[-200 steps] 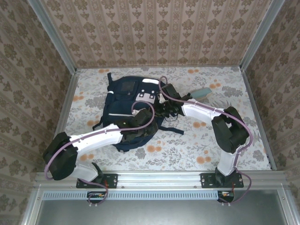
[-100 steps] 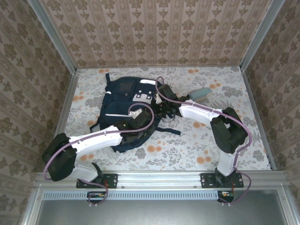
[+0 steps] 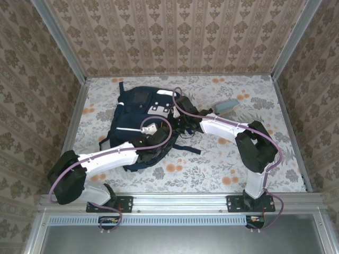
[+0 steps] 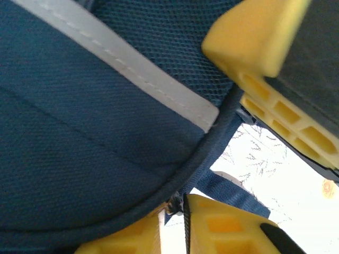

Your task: Pack books, pencil case, and school supplies into a backpack

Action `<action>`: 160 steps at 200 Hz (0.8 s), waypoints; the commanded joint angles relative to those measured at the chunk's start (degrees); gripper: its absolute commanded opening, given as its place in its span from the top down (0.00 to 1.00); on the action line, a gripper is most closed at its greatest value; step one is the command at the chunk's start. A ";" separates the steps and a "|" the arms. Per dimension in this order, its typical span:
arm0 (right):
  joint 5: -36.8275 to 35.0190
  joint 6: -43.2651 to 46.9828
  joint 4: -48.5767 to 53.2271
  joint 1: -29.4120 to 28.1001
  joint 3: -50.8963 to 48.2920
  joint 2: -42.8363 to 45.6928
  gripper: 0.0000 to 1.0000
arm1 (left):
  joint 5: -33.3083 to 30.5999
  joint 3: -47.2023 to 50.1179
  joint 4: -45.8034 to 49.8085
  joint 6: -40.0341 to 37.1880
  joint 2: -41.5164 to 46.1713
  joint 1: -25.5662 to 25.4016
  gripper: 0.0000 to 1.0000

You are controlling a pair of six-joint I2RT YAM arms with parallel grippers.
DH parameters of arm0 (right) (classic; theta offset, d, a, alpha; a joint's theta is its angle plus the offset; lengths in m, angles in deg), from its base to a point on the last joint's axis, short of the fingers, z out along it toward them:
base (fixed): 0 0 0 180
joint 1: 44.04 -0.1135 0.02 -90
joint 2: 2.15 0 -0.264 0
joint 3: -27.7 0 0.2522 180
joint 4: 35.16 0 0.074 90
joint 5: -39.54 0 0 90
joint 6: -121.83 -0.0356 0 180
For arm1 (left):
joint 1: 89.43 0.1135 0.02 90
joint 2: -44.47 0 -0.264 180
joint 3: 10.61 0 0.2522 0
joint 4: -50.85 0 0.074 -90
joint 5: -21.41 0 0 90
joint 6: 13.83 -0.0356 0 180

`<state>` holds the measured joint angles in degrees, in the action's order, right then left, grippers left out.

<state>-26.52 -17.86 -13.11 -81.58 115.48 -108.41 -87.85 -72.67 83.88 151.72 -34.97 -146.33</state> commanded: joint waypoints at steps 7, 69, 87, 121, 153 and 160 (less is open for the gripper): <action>2.42 2.02 0.70 -1.31 2.40 0.56 0.97 | -5.52 0.51 3.15 0.86 0.80 1.63 0.93; -8.49 6.89 8.21 4.29 3.91 1.67 0.98 | -2.22 1.13 8.63 -3.74 4.80 2.88 1.00; -10.30 8.77 9.86 6.15 3.81 2.61 0.99 | -0.32 2.06 10.19 -5.57 6.77 4.30 1.00; -12.18 11.42 12.17 8.83 3.40 3.68 0.99 | 3.93 3.22 12.11 -10.51 10.01 8.75 1.00; -12.78 14.14 13.36 10.62 3.40 3.64 0.99 | 8.52 2.51 12.82 -18.31 10.23 13.93 1.00; -12.66 15.05 13.73 10.81 3.68 3.38 0.99 | 9.40 2.10 12.64 -20.43 10.12 15.01 1.00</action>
<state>-34.13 -7.22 -2.77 -72.68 117.91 -107.19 -81.49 -70.61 92.56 140.31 -25.40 -134.44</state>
